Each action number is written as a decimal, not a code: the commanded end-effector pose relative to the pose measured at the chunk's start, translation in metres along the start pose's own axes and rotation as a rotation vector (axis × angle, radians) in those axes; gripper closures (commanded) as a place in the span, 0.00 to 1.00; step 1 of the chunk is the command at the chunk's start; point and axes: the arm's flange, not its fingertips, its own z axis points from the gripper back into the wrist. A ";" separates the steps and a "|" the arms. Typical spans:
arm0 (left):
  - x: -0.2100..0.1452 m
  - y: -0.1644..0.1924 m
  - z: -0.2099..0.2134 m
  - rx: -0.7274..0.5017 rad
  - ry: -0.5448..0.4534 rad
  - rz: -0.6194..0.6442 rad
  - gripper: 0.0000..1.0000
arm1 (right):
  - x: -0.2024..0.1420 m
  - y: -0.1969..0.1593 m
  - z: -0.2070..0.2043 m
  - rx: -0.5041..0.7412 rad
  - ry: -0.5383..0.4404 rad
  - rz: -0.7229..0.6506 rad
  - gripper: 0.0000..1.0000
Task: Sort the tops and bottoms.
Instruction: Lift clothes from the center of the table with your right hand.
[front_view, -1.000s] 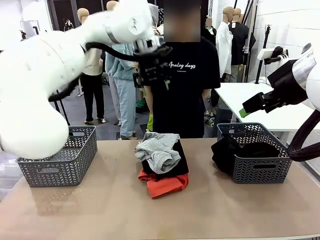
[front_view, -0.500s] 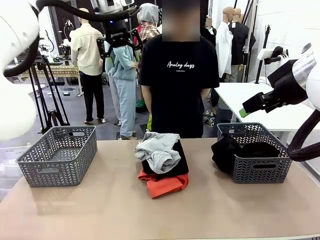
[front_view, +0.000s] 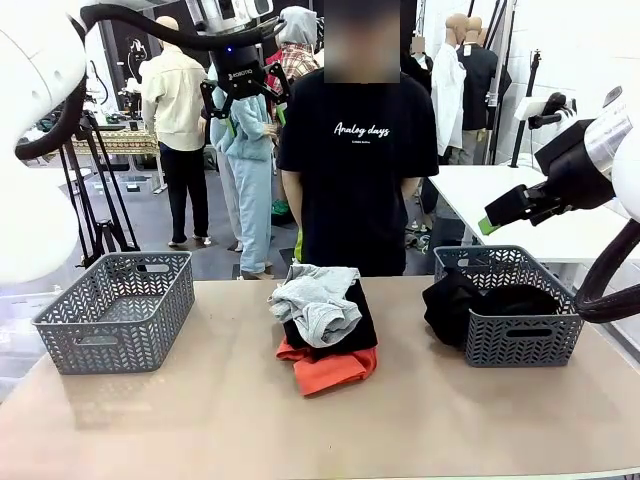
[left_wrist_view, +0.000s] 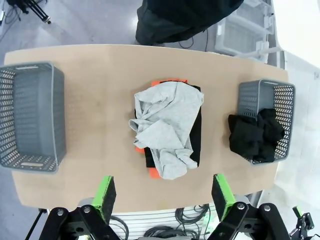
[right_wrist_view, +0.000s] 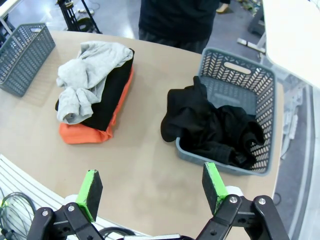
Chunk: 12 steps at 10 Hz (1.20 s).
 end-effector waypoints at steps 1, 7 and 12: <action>-0.001 0.001 0.001 0.003 0.004 0.001 0.00 | 0.002 0.000 -0.003 0.004 -0.008 0.013 0.00; -0.151 0.176 -0.095 -0.114 0.066 -0.025 0.00 | 0.002 0.000 -0.003 0.004 -0.008 0.013 0.00; -0.247 0.216 -0.152 -0.016 -0.183 -0.049 0.00 | 0.002 0.000 -0.003 0.004 -0.008 0.013 0.00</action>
